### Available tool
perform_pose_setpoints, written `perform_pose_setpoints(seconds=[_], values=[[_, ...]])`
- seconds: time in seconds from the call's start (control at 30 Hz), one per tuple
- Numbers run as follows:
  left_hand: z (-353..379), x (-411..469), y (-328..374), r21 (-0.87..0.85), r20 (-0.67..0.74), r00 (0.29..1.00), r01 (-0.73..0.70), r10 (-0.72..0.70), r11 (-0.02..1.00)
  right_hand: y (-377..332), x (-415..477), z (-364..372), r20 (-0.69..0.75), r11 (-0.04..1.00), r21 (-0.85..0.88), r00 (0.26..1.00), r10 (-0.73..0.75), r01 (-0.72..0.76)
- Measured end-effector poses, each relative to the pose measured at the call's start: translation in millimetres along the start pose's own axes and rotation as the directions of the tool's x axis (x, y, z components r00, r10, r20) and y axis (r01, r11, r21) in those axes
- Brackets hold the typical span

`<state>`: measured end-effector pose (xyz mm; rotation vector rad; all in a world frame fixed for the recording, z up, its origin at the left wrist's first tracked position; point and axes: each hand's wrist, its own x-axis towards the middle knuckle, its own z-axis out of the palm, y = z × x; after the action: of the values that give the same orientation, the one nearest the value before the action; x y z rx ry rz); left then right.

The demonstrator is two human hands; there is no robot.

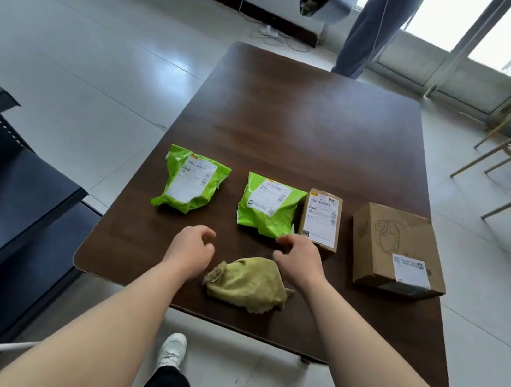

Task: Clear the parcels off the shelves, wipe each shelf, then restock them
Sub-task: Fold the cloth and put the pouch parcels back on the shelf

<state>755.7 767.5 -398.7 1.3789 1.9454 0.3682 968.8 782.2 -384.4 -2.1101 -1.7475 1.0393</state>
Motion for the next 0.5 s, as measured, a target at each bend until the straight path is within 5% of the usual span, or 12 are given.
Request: perform_pose_setpoints(seconds=[0.2, 0.5], values=[[-35.6, 25.9, 9.0, -0.077, -0.128, 0.991, 0.02, -0.03, 0.997, -36.3, 26.6, 6.7, -0.008, 1.0, -0.009, 1.0, -0.016, 0.016], [-56.2, 94.4, -3.8, 0.173, -0.103, 0.992, 0.093, -0.076, 0.98, -63.1, 80.0, 36.8, -0.022, 0.986, -0.102, 0.992, 0.127, -0.129]])
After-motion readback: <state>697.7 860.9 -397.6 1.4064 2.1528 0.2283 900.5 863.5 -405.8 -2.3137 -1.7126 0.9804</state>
